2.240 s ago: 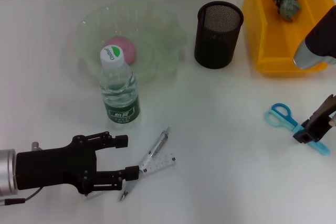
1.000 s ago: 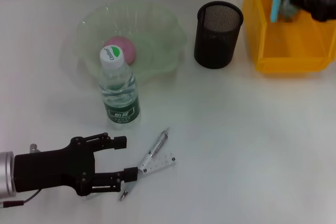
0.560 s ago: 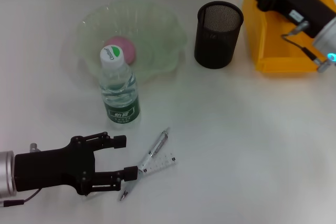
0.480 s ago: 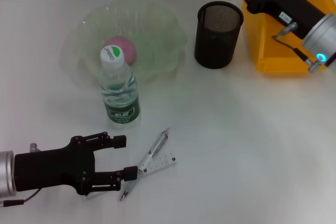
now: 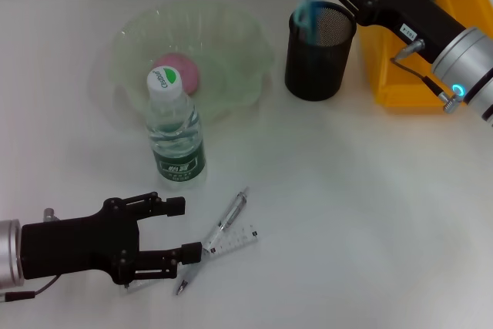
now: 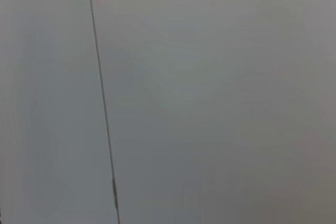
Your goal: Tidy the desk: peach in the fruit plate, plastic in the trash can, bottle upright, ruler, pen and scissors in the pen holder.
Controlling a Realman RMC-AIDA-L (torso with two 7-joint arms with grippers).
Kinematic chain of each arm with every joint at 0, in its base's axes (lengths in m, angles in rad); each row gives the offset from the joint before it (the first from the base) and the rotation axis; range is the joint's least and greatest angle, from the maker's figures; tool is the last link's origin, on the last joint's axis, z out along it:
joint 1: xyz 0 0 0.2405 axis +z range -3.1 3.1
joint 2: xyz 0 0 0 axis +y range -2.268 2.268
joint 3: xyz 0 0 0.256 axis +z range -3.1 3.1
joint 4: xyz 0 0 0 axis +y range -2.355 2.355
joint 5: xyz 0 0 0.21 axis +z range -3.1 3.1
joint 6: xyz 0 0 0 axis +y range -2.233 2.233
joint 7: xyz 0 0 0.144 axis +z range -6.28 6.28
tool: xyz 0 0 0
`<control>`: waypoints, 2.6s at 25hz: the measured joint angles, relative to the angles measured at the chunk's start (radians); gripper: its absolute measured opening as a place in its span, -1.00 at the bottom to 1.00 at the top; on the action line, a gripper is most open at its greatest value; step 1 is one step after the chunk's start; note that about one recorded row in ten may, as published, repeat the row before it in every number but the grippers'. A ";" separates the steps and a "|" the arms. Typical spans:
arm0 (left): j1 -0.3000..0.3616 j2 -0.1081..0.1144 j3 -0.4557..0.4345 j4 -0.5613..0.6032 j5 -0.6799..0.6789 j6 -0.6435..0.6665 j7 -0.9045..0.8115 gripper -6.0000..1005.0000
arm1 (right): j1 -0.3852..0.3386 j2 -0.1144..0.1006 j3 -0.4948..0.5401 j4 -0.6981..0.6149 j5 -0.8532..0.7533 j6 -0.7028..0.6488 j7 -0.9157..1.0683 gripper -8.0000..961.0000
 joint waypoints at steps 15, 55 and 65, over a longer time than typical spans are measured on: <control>0.008 0.001 0.006 0.075 0.003 0.023 -0.142 0.67 | -0.263 -0.050 -0.139 -0.398 -0.233 -0.319 0.567 0.53; -0.220 -0.042 0.884 0.977 0.375 -0.217 -1.035 0.67 | -0.421 -0.132 0.010 -0.465 -0.970 -0.645 0.457 0.53; -0.209 -0.042 0.966 0.971 0.499 -0.272 -1.190 0.67 | -0.408 -0.132 0.009 -0.456 -0.974 -0.614 0.456 0.53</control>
